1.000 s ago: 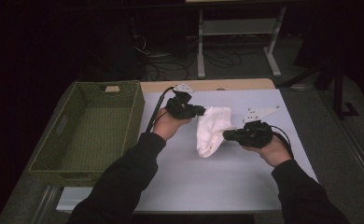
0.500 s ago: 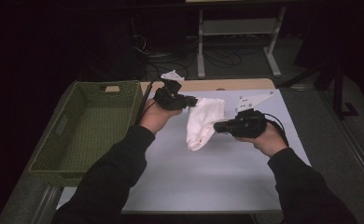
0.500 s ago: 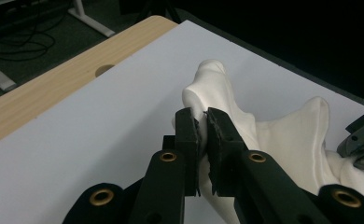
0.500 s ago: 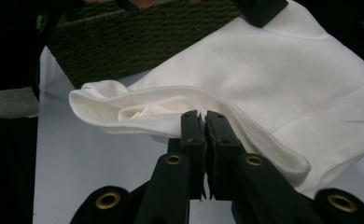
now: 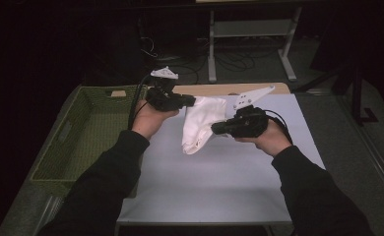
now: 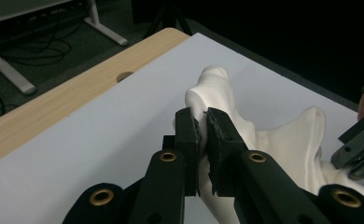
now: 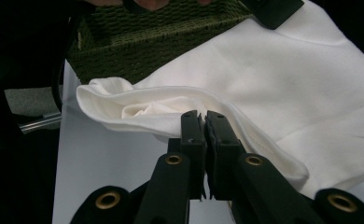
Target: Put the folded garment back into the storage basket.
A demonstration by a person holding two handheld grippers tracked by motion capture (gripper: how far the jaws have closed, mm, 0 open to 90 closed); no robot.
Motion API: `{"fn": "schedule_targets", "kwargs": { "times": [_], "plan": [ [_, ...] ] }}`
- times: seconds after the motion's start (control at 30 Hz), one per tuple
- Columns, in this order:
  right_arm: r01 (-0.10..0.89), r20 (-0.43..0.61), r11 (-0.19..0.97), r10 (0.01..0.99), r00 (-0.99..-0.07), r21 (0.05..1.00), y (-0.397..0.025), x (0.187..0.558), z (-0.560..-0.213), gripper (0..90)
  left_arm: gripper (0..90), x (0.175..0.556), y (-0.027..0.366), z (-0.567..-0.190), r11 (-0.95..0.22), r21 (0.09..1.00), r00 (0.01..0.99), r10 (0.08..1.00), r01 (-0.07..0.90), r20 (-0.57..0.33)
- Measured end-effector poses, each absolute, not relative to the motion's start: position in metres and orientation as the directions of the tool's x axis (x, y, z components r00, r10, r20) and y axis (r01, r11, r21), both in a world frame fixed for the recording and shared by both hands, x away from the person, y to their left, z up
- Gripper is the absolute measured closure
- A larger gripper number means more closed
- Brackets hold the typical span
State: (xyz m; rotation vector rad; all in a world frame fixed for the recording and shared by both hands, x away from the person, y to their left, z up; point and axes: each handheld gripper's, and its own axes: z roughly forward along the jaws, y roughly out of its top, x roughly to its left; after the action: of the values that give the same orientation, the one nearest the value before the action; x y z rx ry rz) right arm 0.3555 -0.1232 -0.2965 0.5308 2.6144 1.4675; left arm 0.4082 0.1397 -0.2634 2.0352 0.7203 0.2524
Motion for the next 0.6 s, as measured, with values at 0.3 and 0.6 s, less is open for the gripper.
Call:
{"fn": "schedule_targets", "kwargs": {
  "times": [0.3,0.6],
  "plan": [
    [0.221,0.069,0.5,0.305,-0.95,0.837,-0.097,0.361,-0.285,85.3,83.0,0.408,0.165,-0.253,-0.37,0.847,0.809,0.578,0.381,-0.112],
    [0.197,0.062,0.531,0.261,-0.963,0.824,-0.063,0.366,-0.277,85.3,83.1,0.409,0.195,-0.249,-0.347,0.857,0.803,0.584,0.38,-0.119]
  ]
}}
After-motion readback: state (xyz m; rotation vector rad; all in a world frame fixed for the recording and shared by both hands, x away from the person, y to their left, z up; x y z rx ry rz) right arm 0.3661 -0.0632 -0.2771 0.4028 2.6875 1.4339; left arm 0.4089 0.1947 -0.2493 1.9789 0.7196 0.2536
